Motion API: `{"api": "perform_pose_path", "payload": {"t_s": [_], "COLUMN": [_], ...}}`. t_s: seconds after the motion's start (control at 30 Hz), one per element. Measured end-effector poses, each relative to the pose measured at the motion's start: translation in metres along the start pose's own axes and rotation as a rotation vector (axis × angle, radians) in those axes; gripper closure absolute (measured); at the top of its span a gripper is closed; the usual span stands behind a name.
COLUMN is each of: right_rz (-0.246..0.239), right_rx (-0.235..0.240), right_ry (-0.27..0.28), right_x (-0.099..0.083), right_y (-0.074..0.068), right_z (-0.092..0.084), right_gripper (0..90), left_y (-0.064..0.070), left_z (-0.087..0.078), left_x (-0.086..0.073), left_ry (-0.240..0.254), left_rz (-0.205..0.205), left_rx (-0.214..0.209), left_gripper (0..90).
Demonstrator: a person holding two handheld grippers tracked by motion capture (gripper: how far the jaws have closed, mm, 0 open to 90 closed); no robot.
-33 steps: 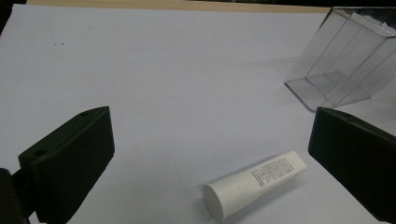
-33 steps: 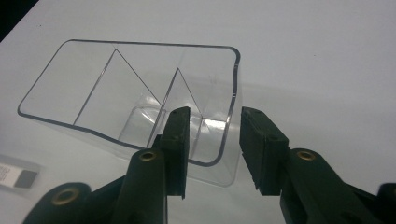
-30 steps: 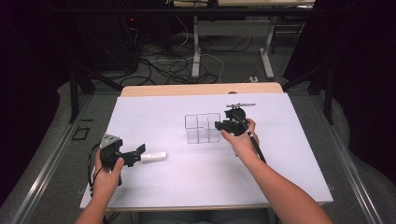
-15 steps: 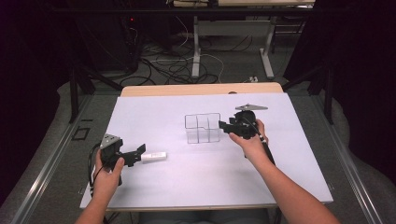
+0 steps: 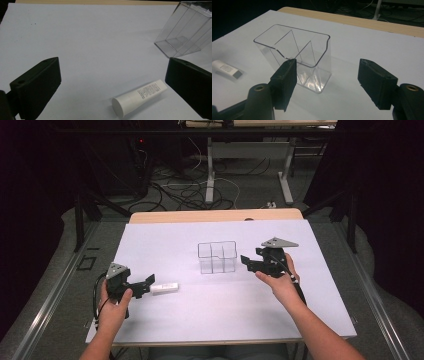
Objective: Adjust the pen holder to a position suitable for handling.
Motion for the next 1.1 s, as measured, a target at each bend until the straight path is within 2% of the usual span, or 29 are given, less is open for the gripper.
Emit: {"api": "perform_pose_path", "payload": {"t_s": [0.2, 0.3, 0.5, 0.7, 0.77, 0.9, 1.1], "right_rz": [-0.018, -0.031, -0.064, -0.044, -0.03, -0.01, -0.006], "right_rx": [0.015, 0.004, -0.037, -0.062, -0.066, -0.081, -0.089], "right_ry": [0.018, 0.02, 0.022, 0.022, 0.027, 0.038, 0.037], "right_x": [-0.009, -0.015, -0.031, -0.041, -0.043, -0.042, -0.042], "right_y": [0.003, 0.007, 0.02, 0.031, 0.036, 0.044, 0.048], "right_z": [-0.014, -0.022, -0.034, -0.038, -0.039, -0.042, -0.046], "right_gripper": [27.5, 22.0, 15.0, 14.7, 14.6, 12.1, 9.5], "left_y": [-0.001, -0.002, -0.001, 0.0, 0.0, 0.0, 0.001], "left_z": [-0.002, -0.003, -0.005, -0.005, -0.006, -0.008, -0.009], "left_x": [0.002, 0.002, 0.003, 0.003, 0.005, 0.009, 0.02], "left_ry": [0.002, -0.001, -0.009, -0.019, -0.018, -0.014, -0.019], "left_rz": [0.026, 0.036, 0.094, 0.105, 0.121, 0.125, 0.156], "left_rx": [-0.012, -0.009, 0.008, 0.0, 0.001, -0.005, -0.004], "left_gripper": [0.4, 0.4, 0.4, 0.4, 0.4, 1.0, 3.2]}}
Point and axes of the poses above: each handheld gripper's, and its own axes: z roughly forward along the jaws, x roughly out of its top, y roughly to its right, the point moved 8 cm from there along z, roughly forward along the jaws, and after that the axes turned 3 degrees about -x, right-handed, at the moved point
